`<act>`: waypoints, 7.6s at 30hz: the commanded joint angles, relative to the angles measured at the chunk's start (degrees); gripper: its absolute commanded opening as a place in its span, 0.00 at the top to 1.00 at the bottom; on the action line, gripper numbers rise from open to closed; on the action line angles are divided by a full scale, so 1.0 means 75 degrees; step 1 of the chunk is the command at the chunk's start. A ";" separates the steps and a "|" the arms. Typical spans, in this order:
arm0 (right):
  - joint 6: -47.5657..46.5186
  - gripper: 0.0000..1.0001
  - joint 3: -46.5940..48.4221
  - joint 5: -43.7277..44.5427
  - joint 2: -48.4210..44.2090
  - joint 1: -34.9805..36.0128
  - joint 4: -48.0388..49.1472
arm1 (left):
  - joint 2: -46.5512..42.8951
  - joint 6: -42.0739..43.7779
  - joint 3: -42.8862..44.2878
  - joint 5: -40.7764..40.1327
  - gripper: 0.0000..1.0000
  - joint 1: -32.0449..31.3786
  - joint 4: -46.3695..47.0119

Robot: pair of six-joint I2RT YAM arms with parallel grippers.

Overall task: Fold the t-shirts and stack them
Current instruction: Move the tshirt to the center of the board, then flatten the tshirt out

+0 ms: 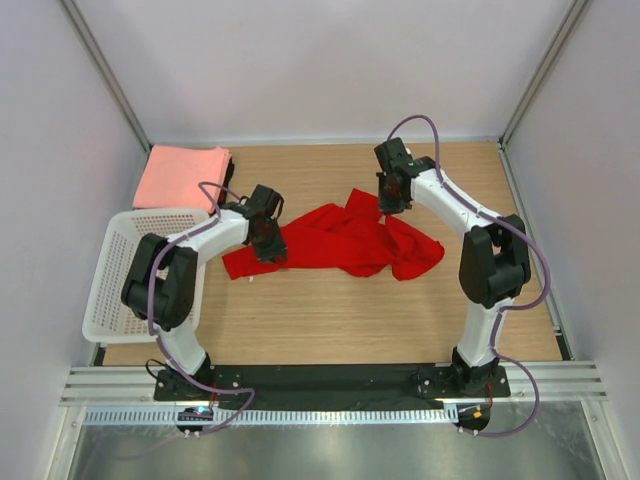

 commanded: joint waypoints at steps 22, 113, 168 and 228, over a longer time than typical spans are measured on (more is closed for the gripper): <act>0.0065 0.99 -0.0128 0.0079 -0.0482 0.0064 0.0140 | -0.0525 -0.0505 -0.0037 -0.0015 0.73 -0.0209 0.0138; -0.1154 0.65 0.0447 -0.0682 0.1944 -0.1354 0.1136 | -0.0232 0.0515 0.0959 -0.0613 1.00 0.1537 -0.0682; -0.2324 0.99 0.0104 0.0631 -0.6719 -0.1366 0.3688 | -0.4407 -0.0213 0.4436 -0.0694 1.00 0.1502 -0.2275; -0.3568 0.99 -0.0562 -0.1033 -0.0835 -0.2033 0.6972 | 0.1604 0.0444 0.4755 0.0452 1.00 0.2427 0.2365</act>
